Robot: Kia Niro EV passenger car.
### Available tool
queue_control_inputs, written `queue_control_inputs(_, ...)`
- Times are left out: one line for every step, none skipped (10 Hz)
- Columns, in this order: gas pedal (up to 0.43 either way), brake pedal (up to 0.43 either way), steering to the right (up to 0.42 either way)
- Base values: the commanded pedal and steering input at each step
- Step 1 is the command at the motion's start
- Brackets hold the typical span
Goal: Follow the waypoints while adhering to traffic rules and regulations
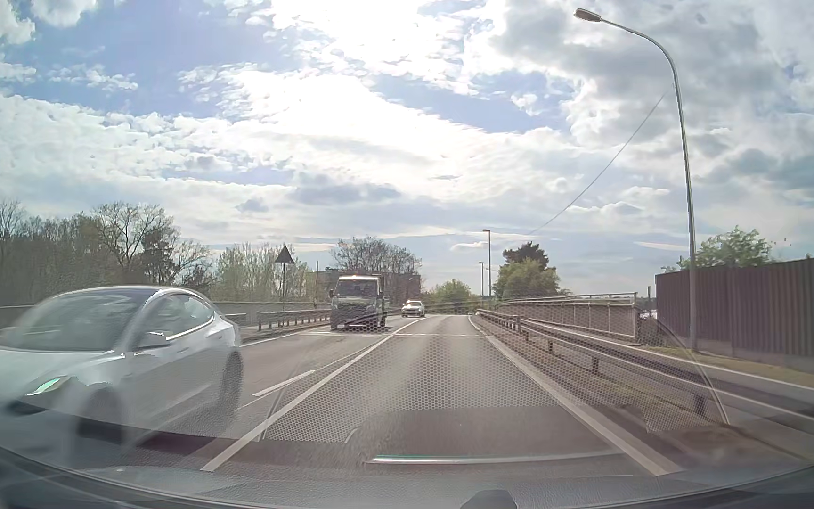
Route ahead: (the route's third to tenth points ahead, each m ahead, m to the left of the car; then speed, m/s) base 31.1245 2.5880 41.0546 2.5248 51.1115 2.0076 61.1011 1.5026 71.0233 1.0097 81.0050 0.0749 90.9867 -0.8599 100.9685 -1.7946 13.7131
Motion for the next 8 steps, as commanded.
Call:
queue_control_inputs(0.130,0.000,-0.010)
queue_control_inputs(0.059,0.000,-0.009)
queue_control_inputs(0.028,0.000,-0.007)
queue_control_inputs(0.000,0.000,-0.005)
queue_control_inputs(0.000,0.000,-0.004)
queue_control_inputs(0.000,0.000,-0.002)
queue_control_inputs(0.000,0.000,0.000)
queue_control_inputs(0.000,0.000,0.001)
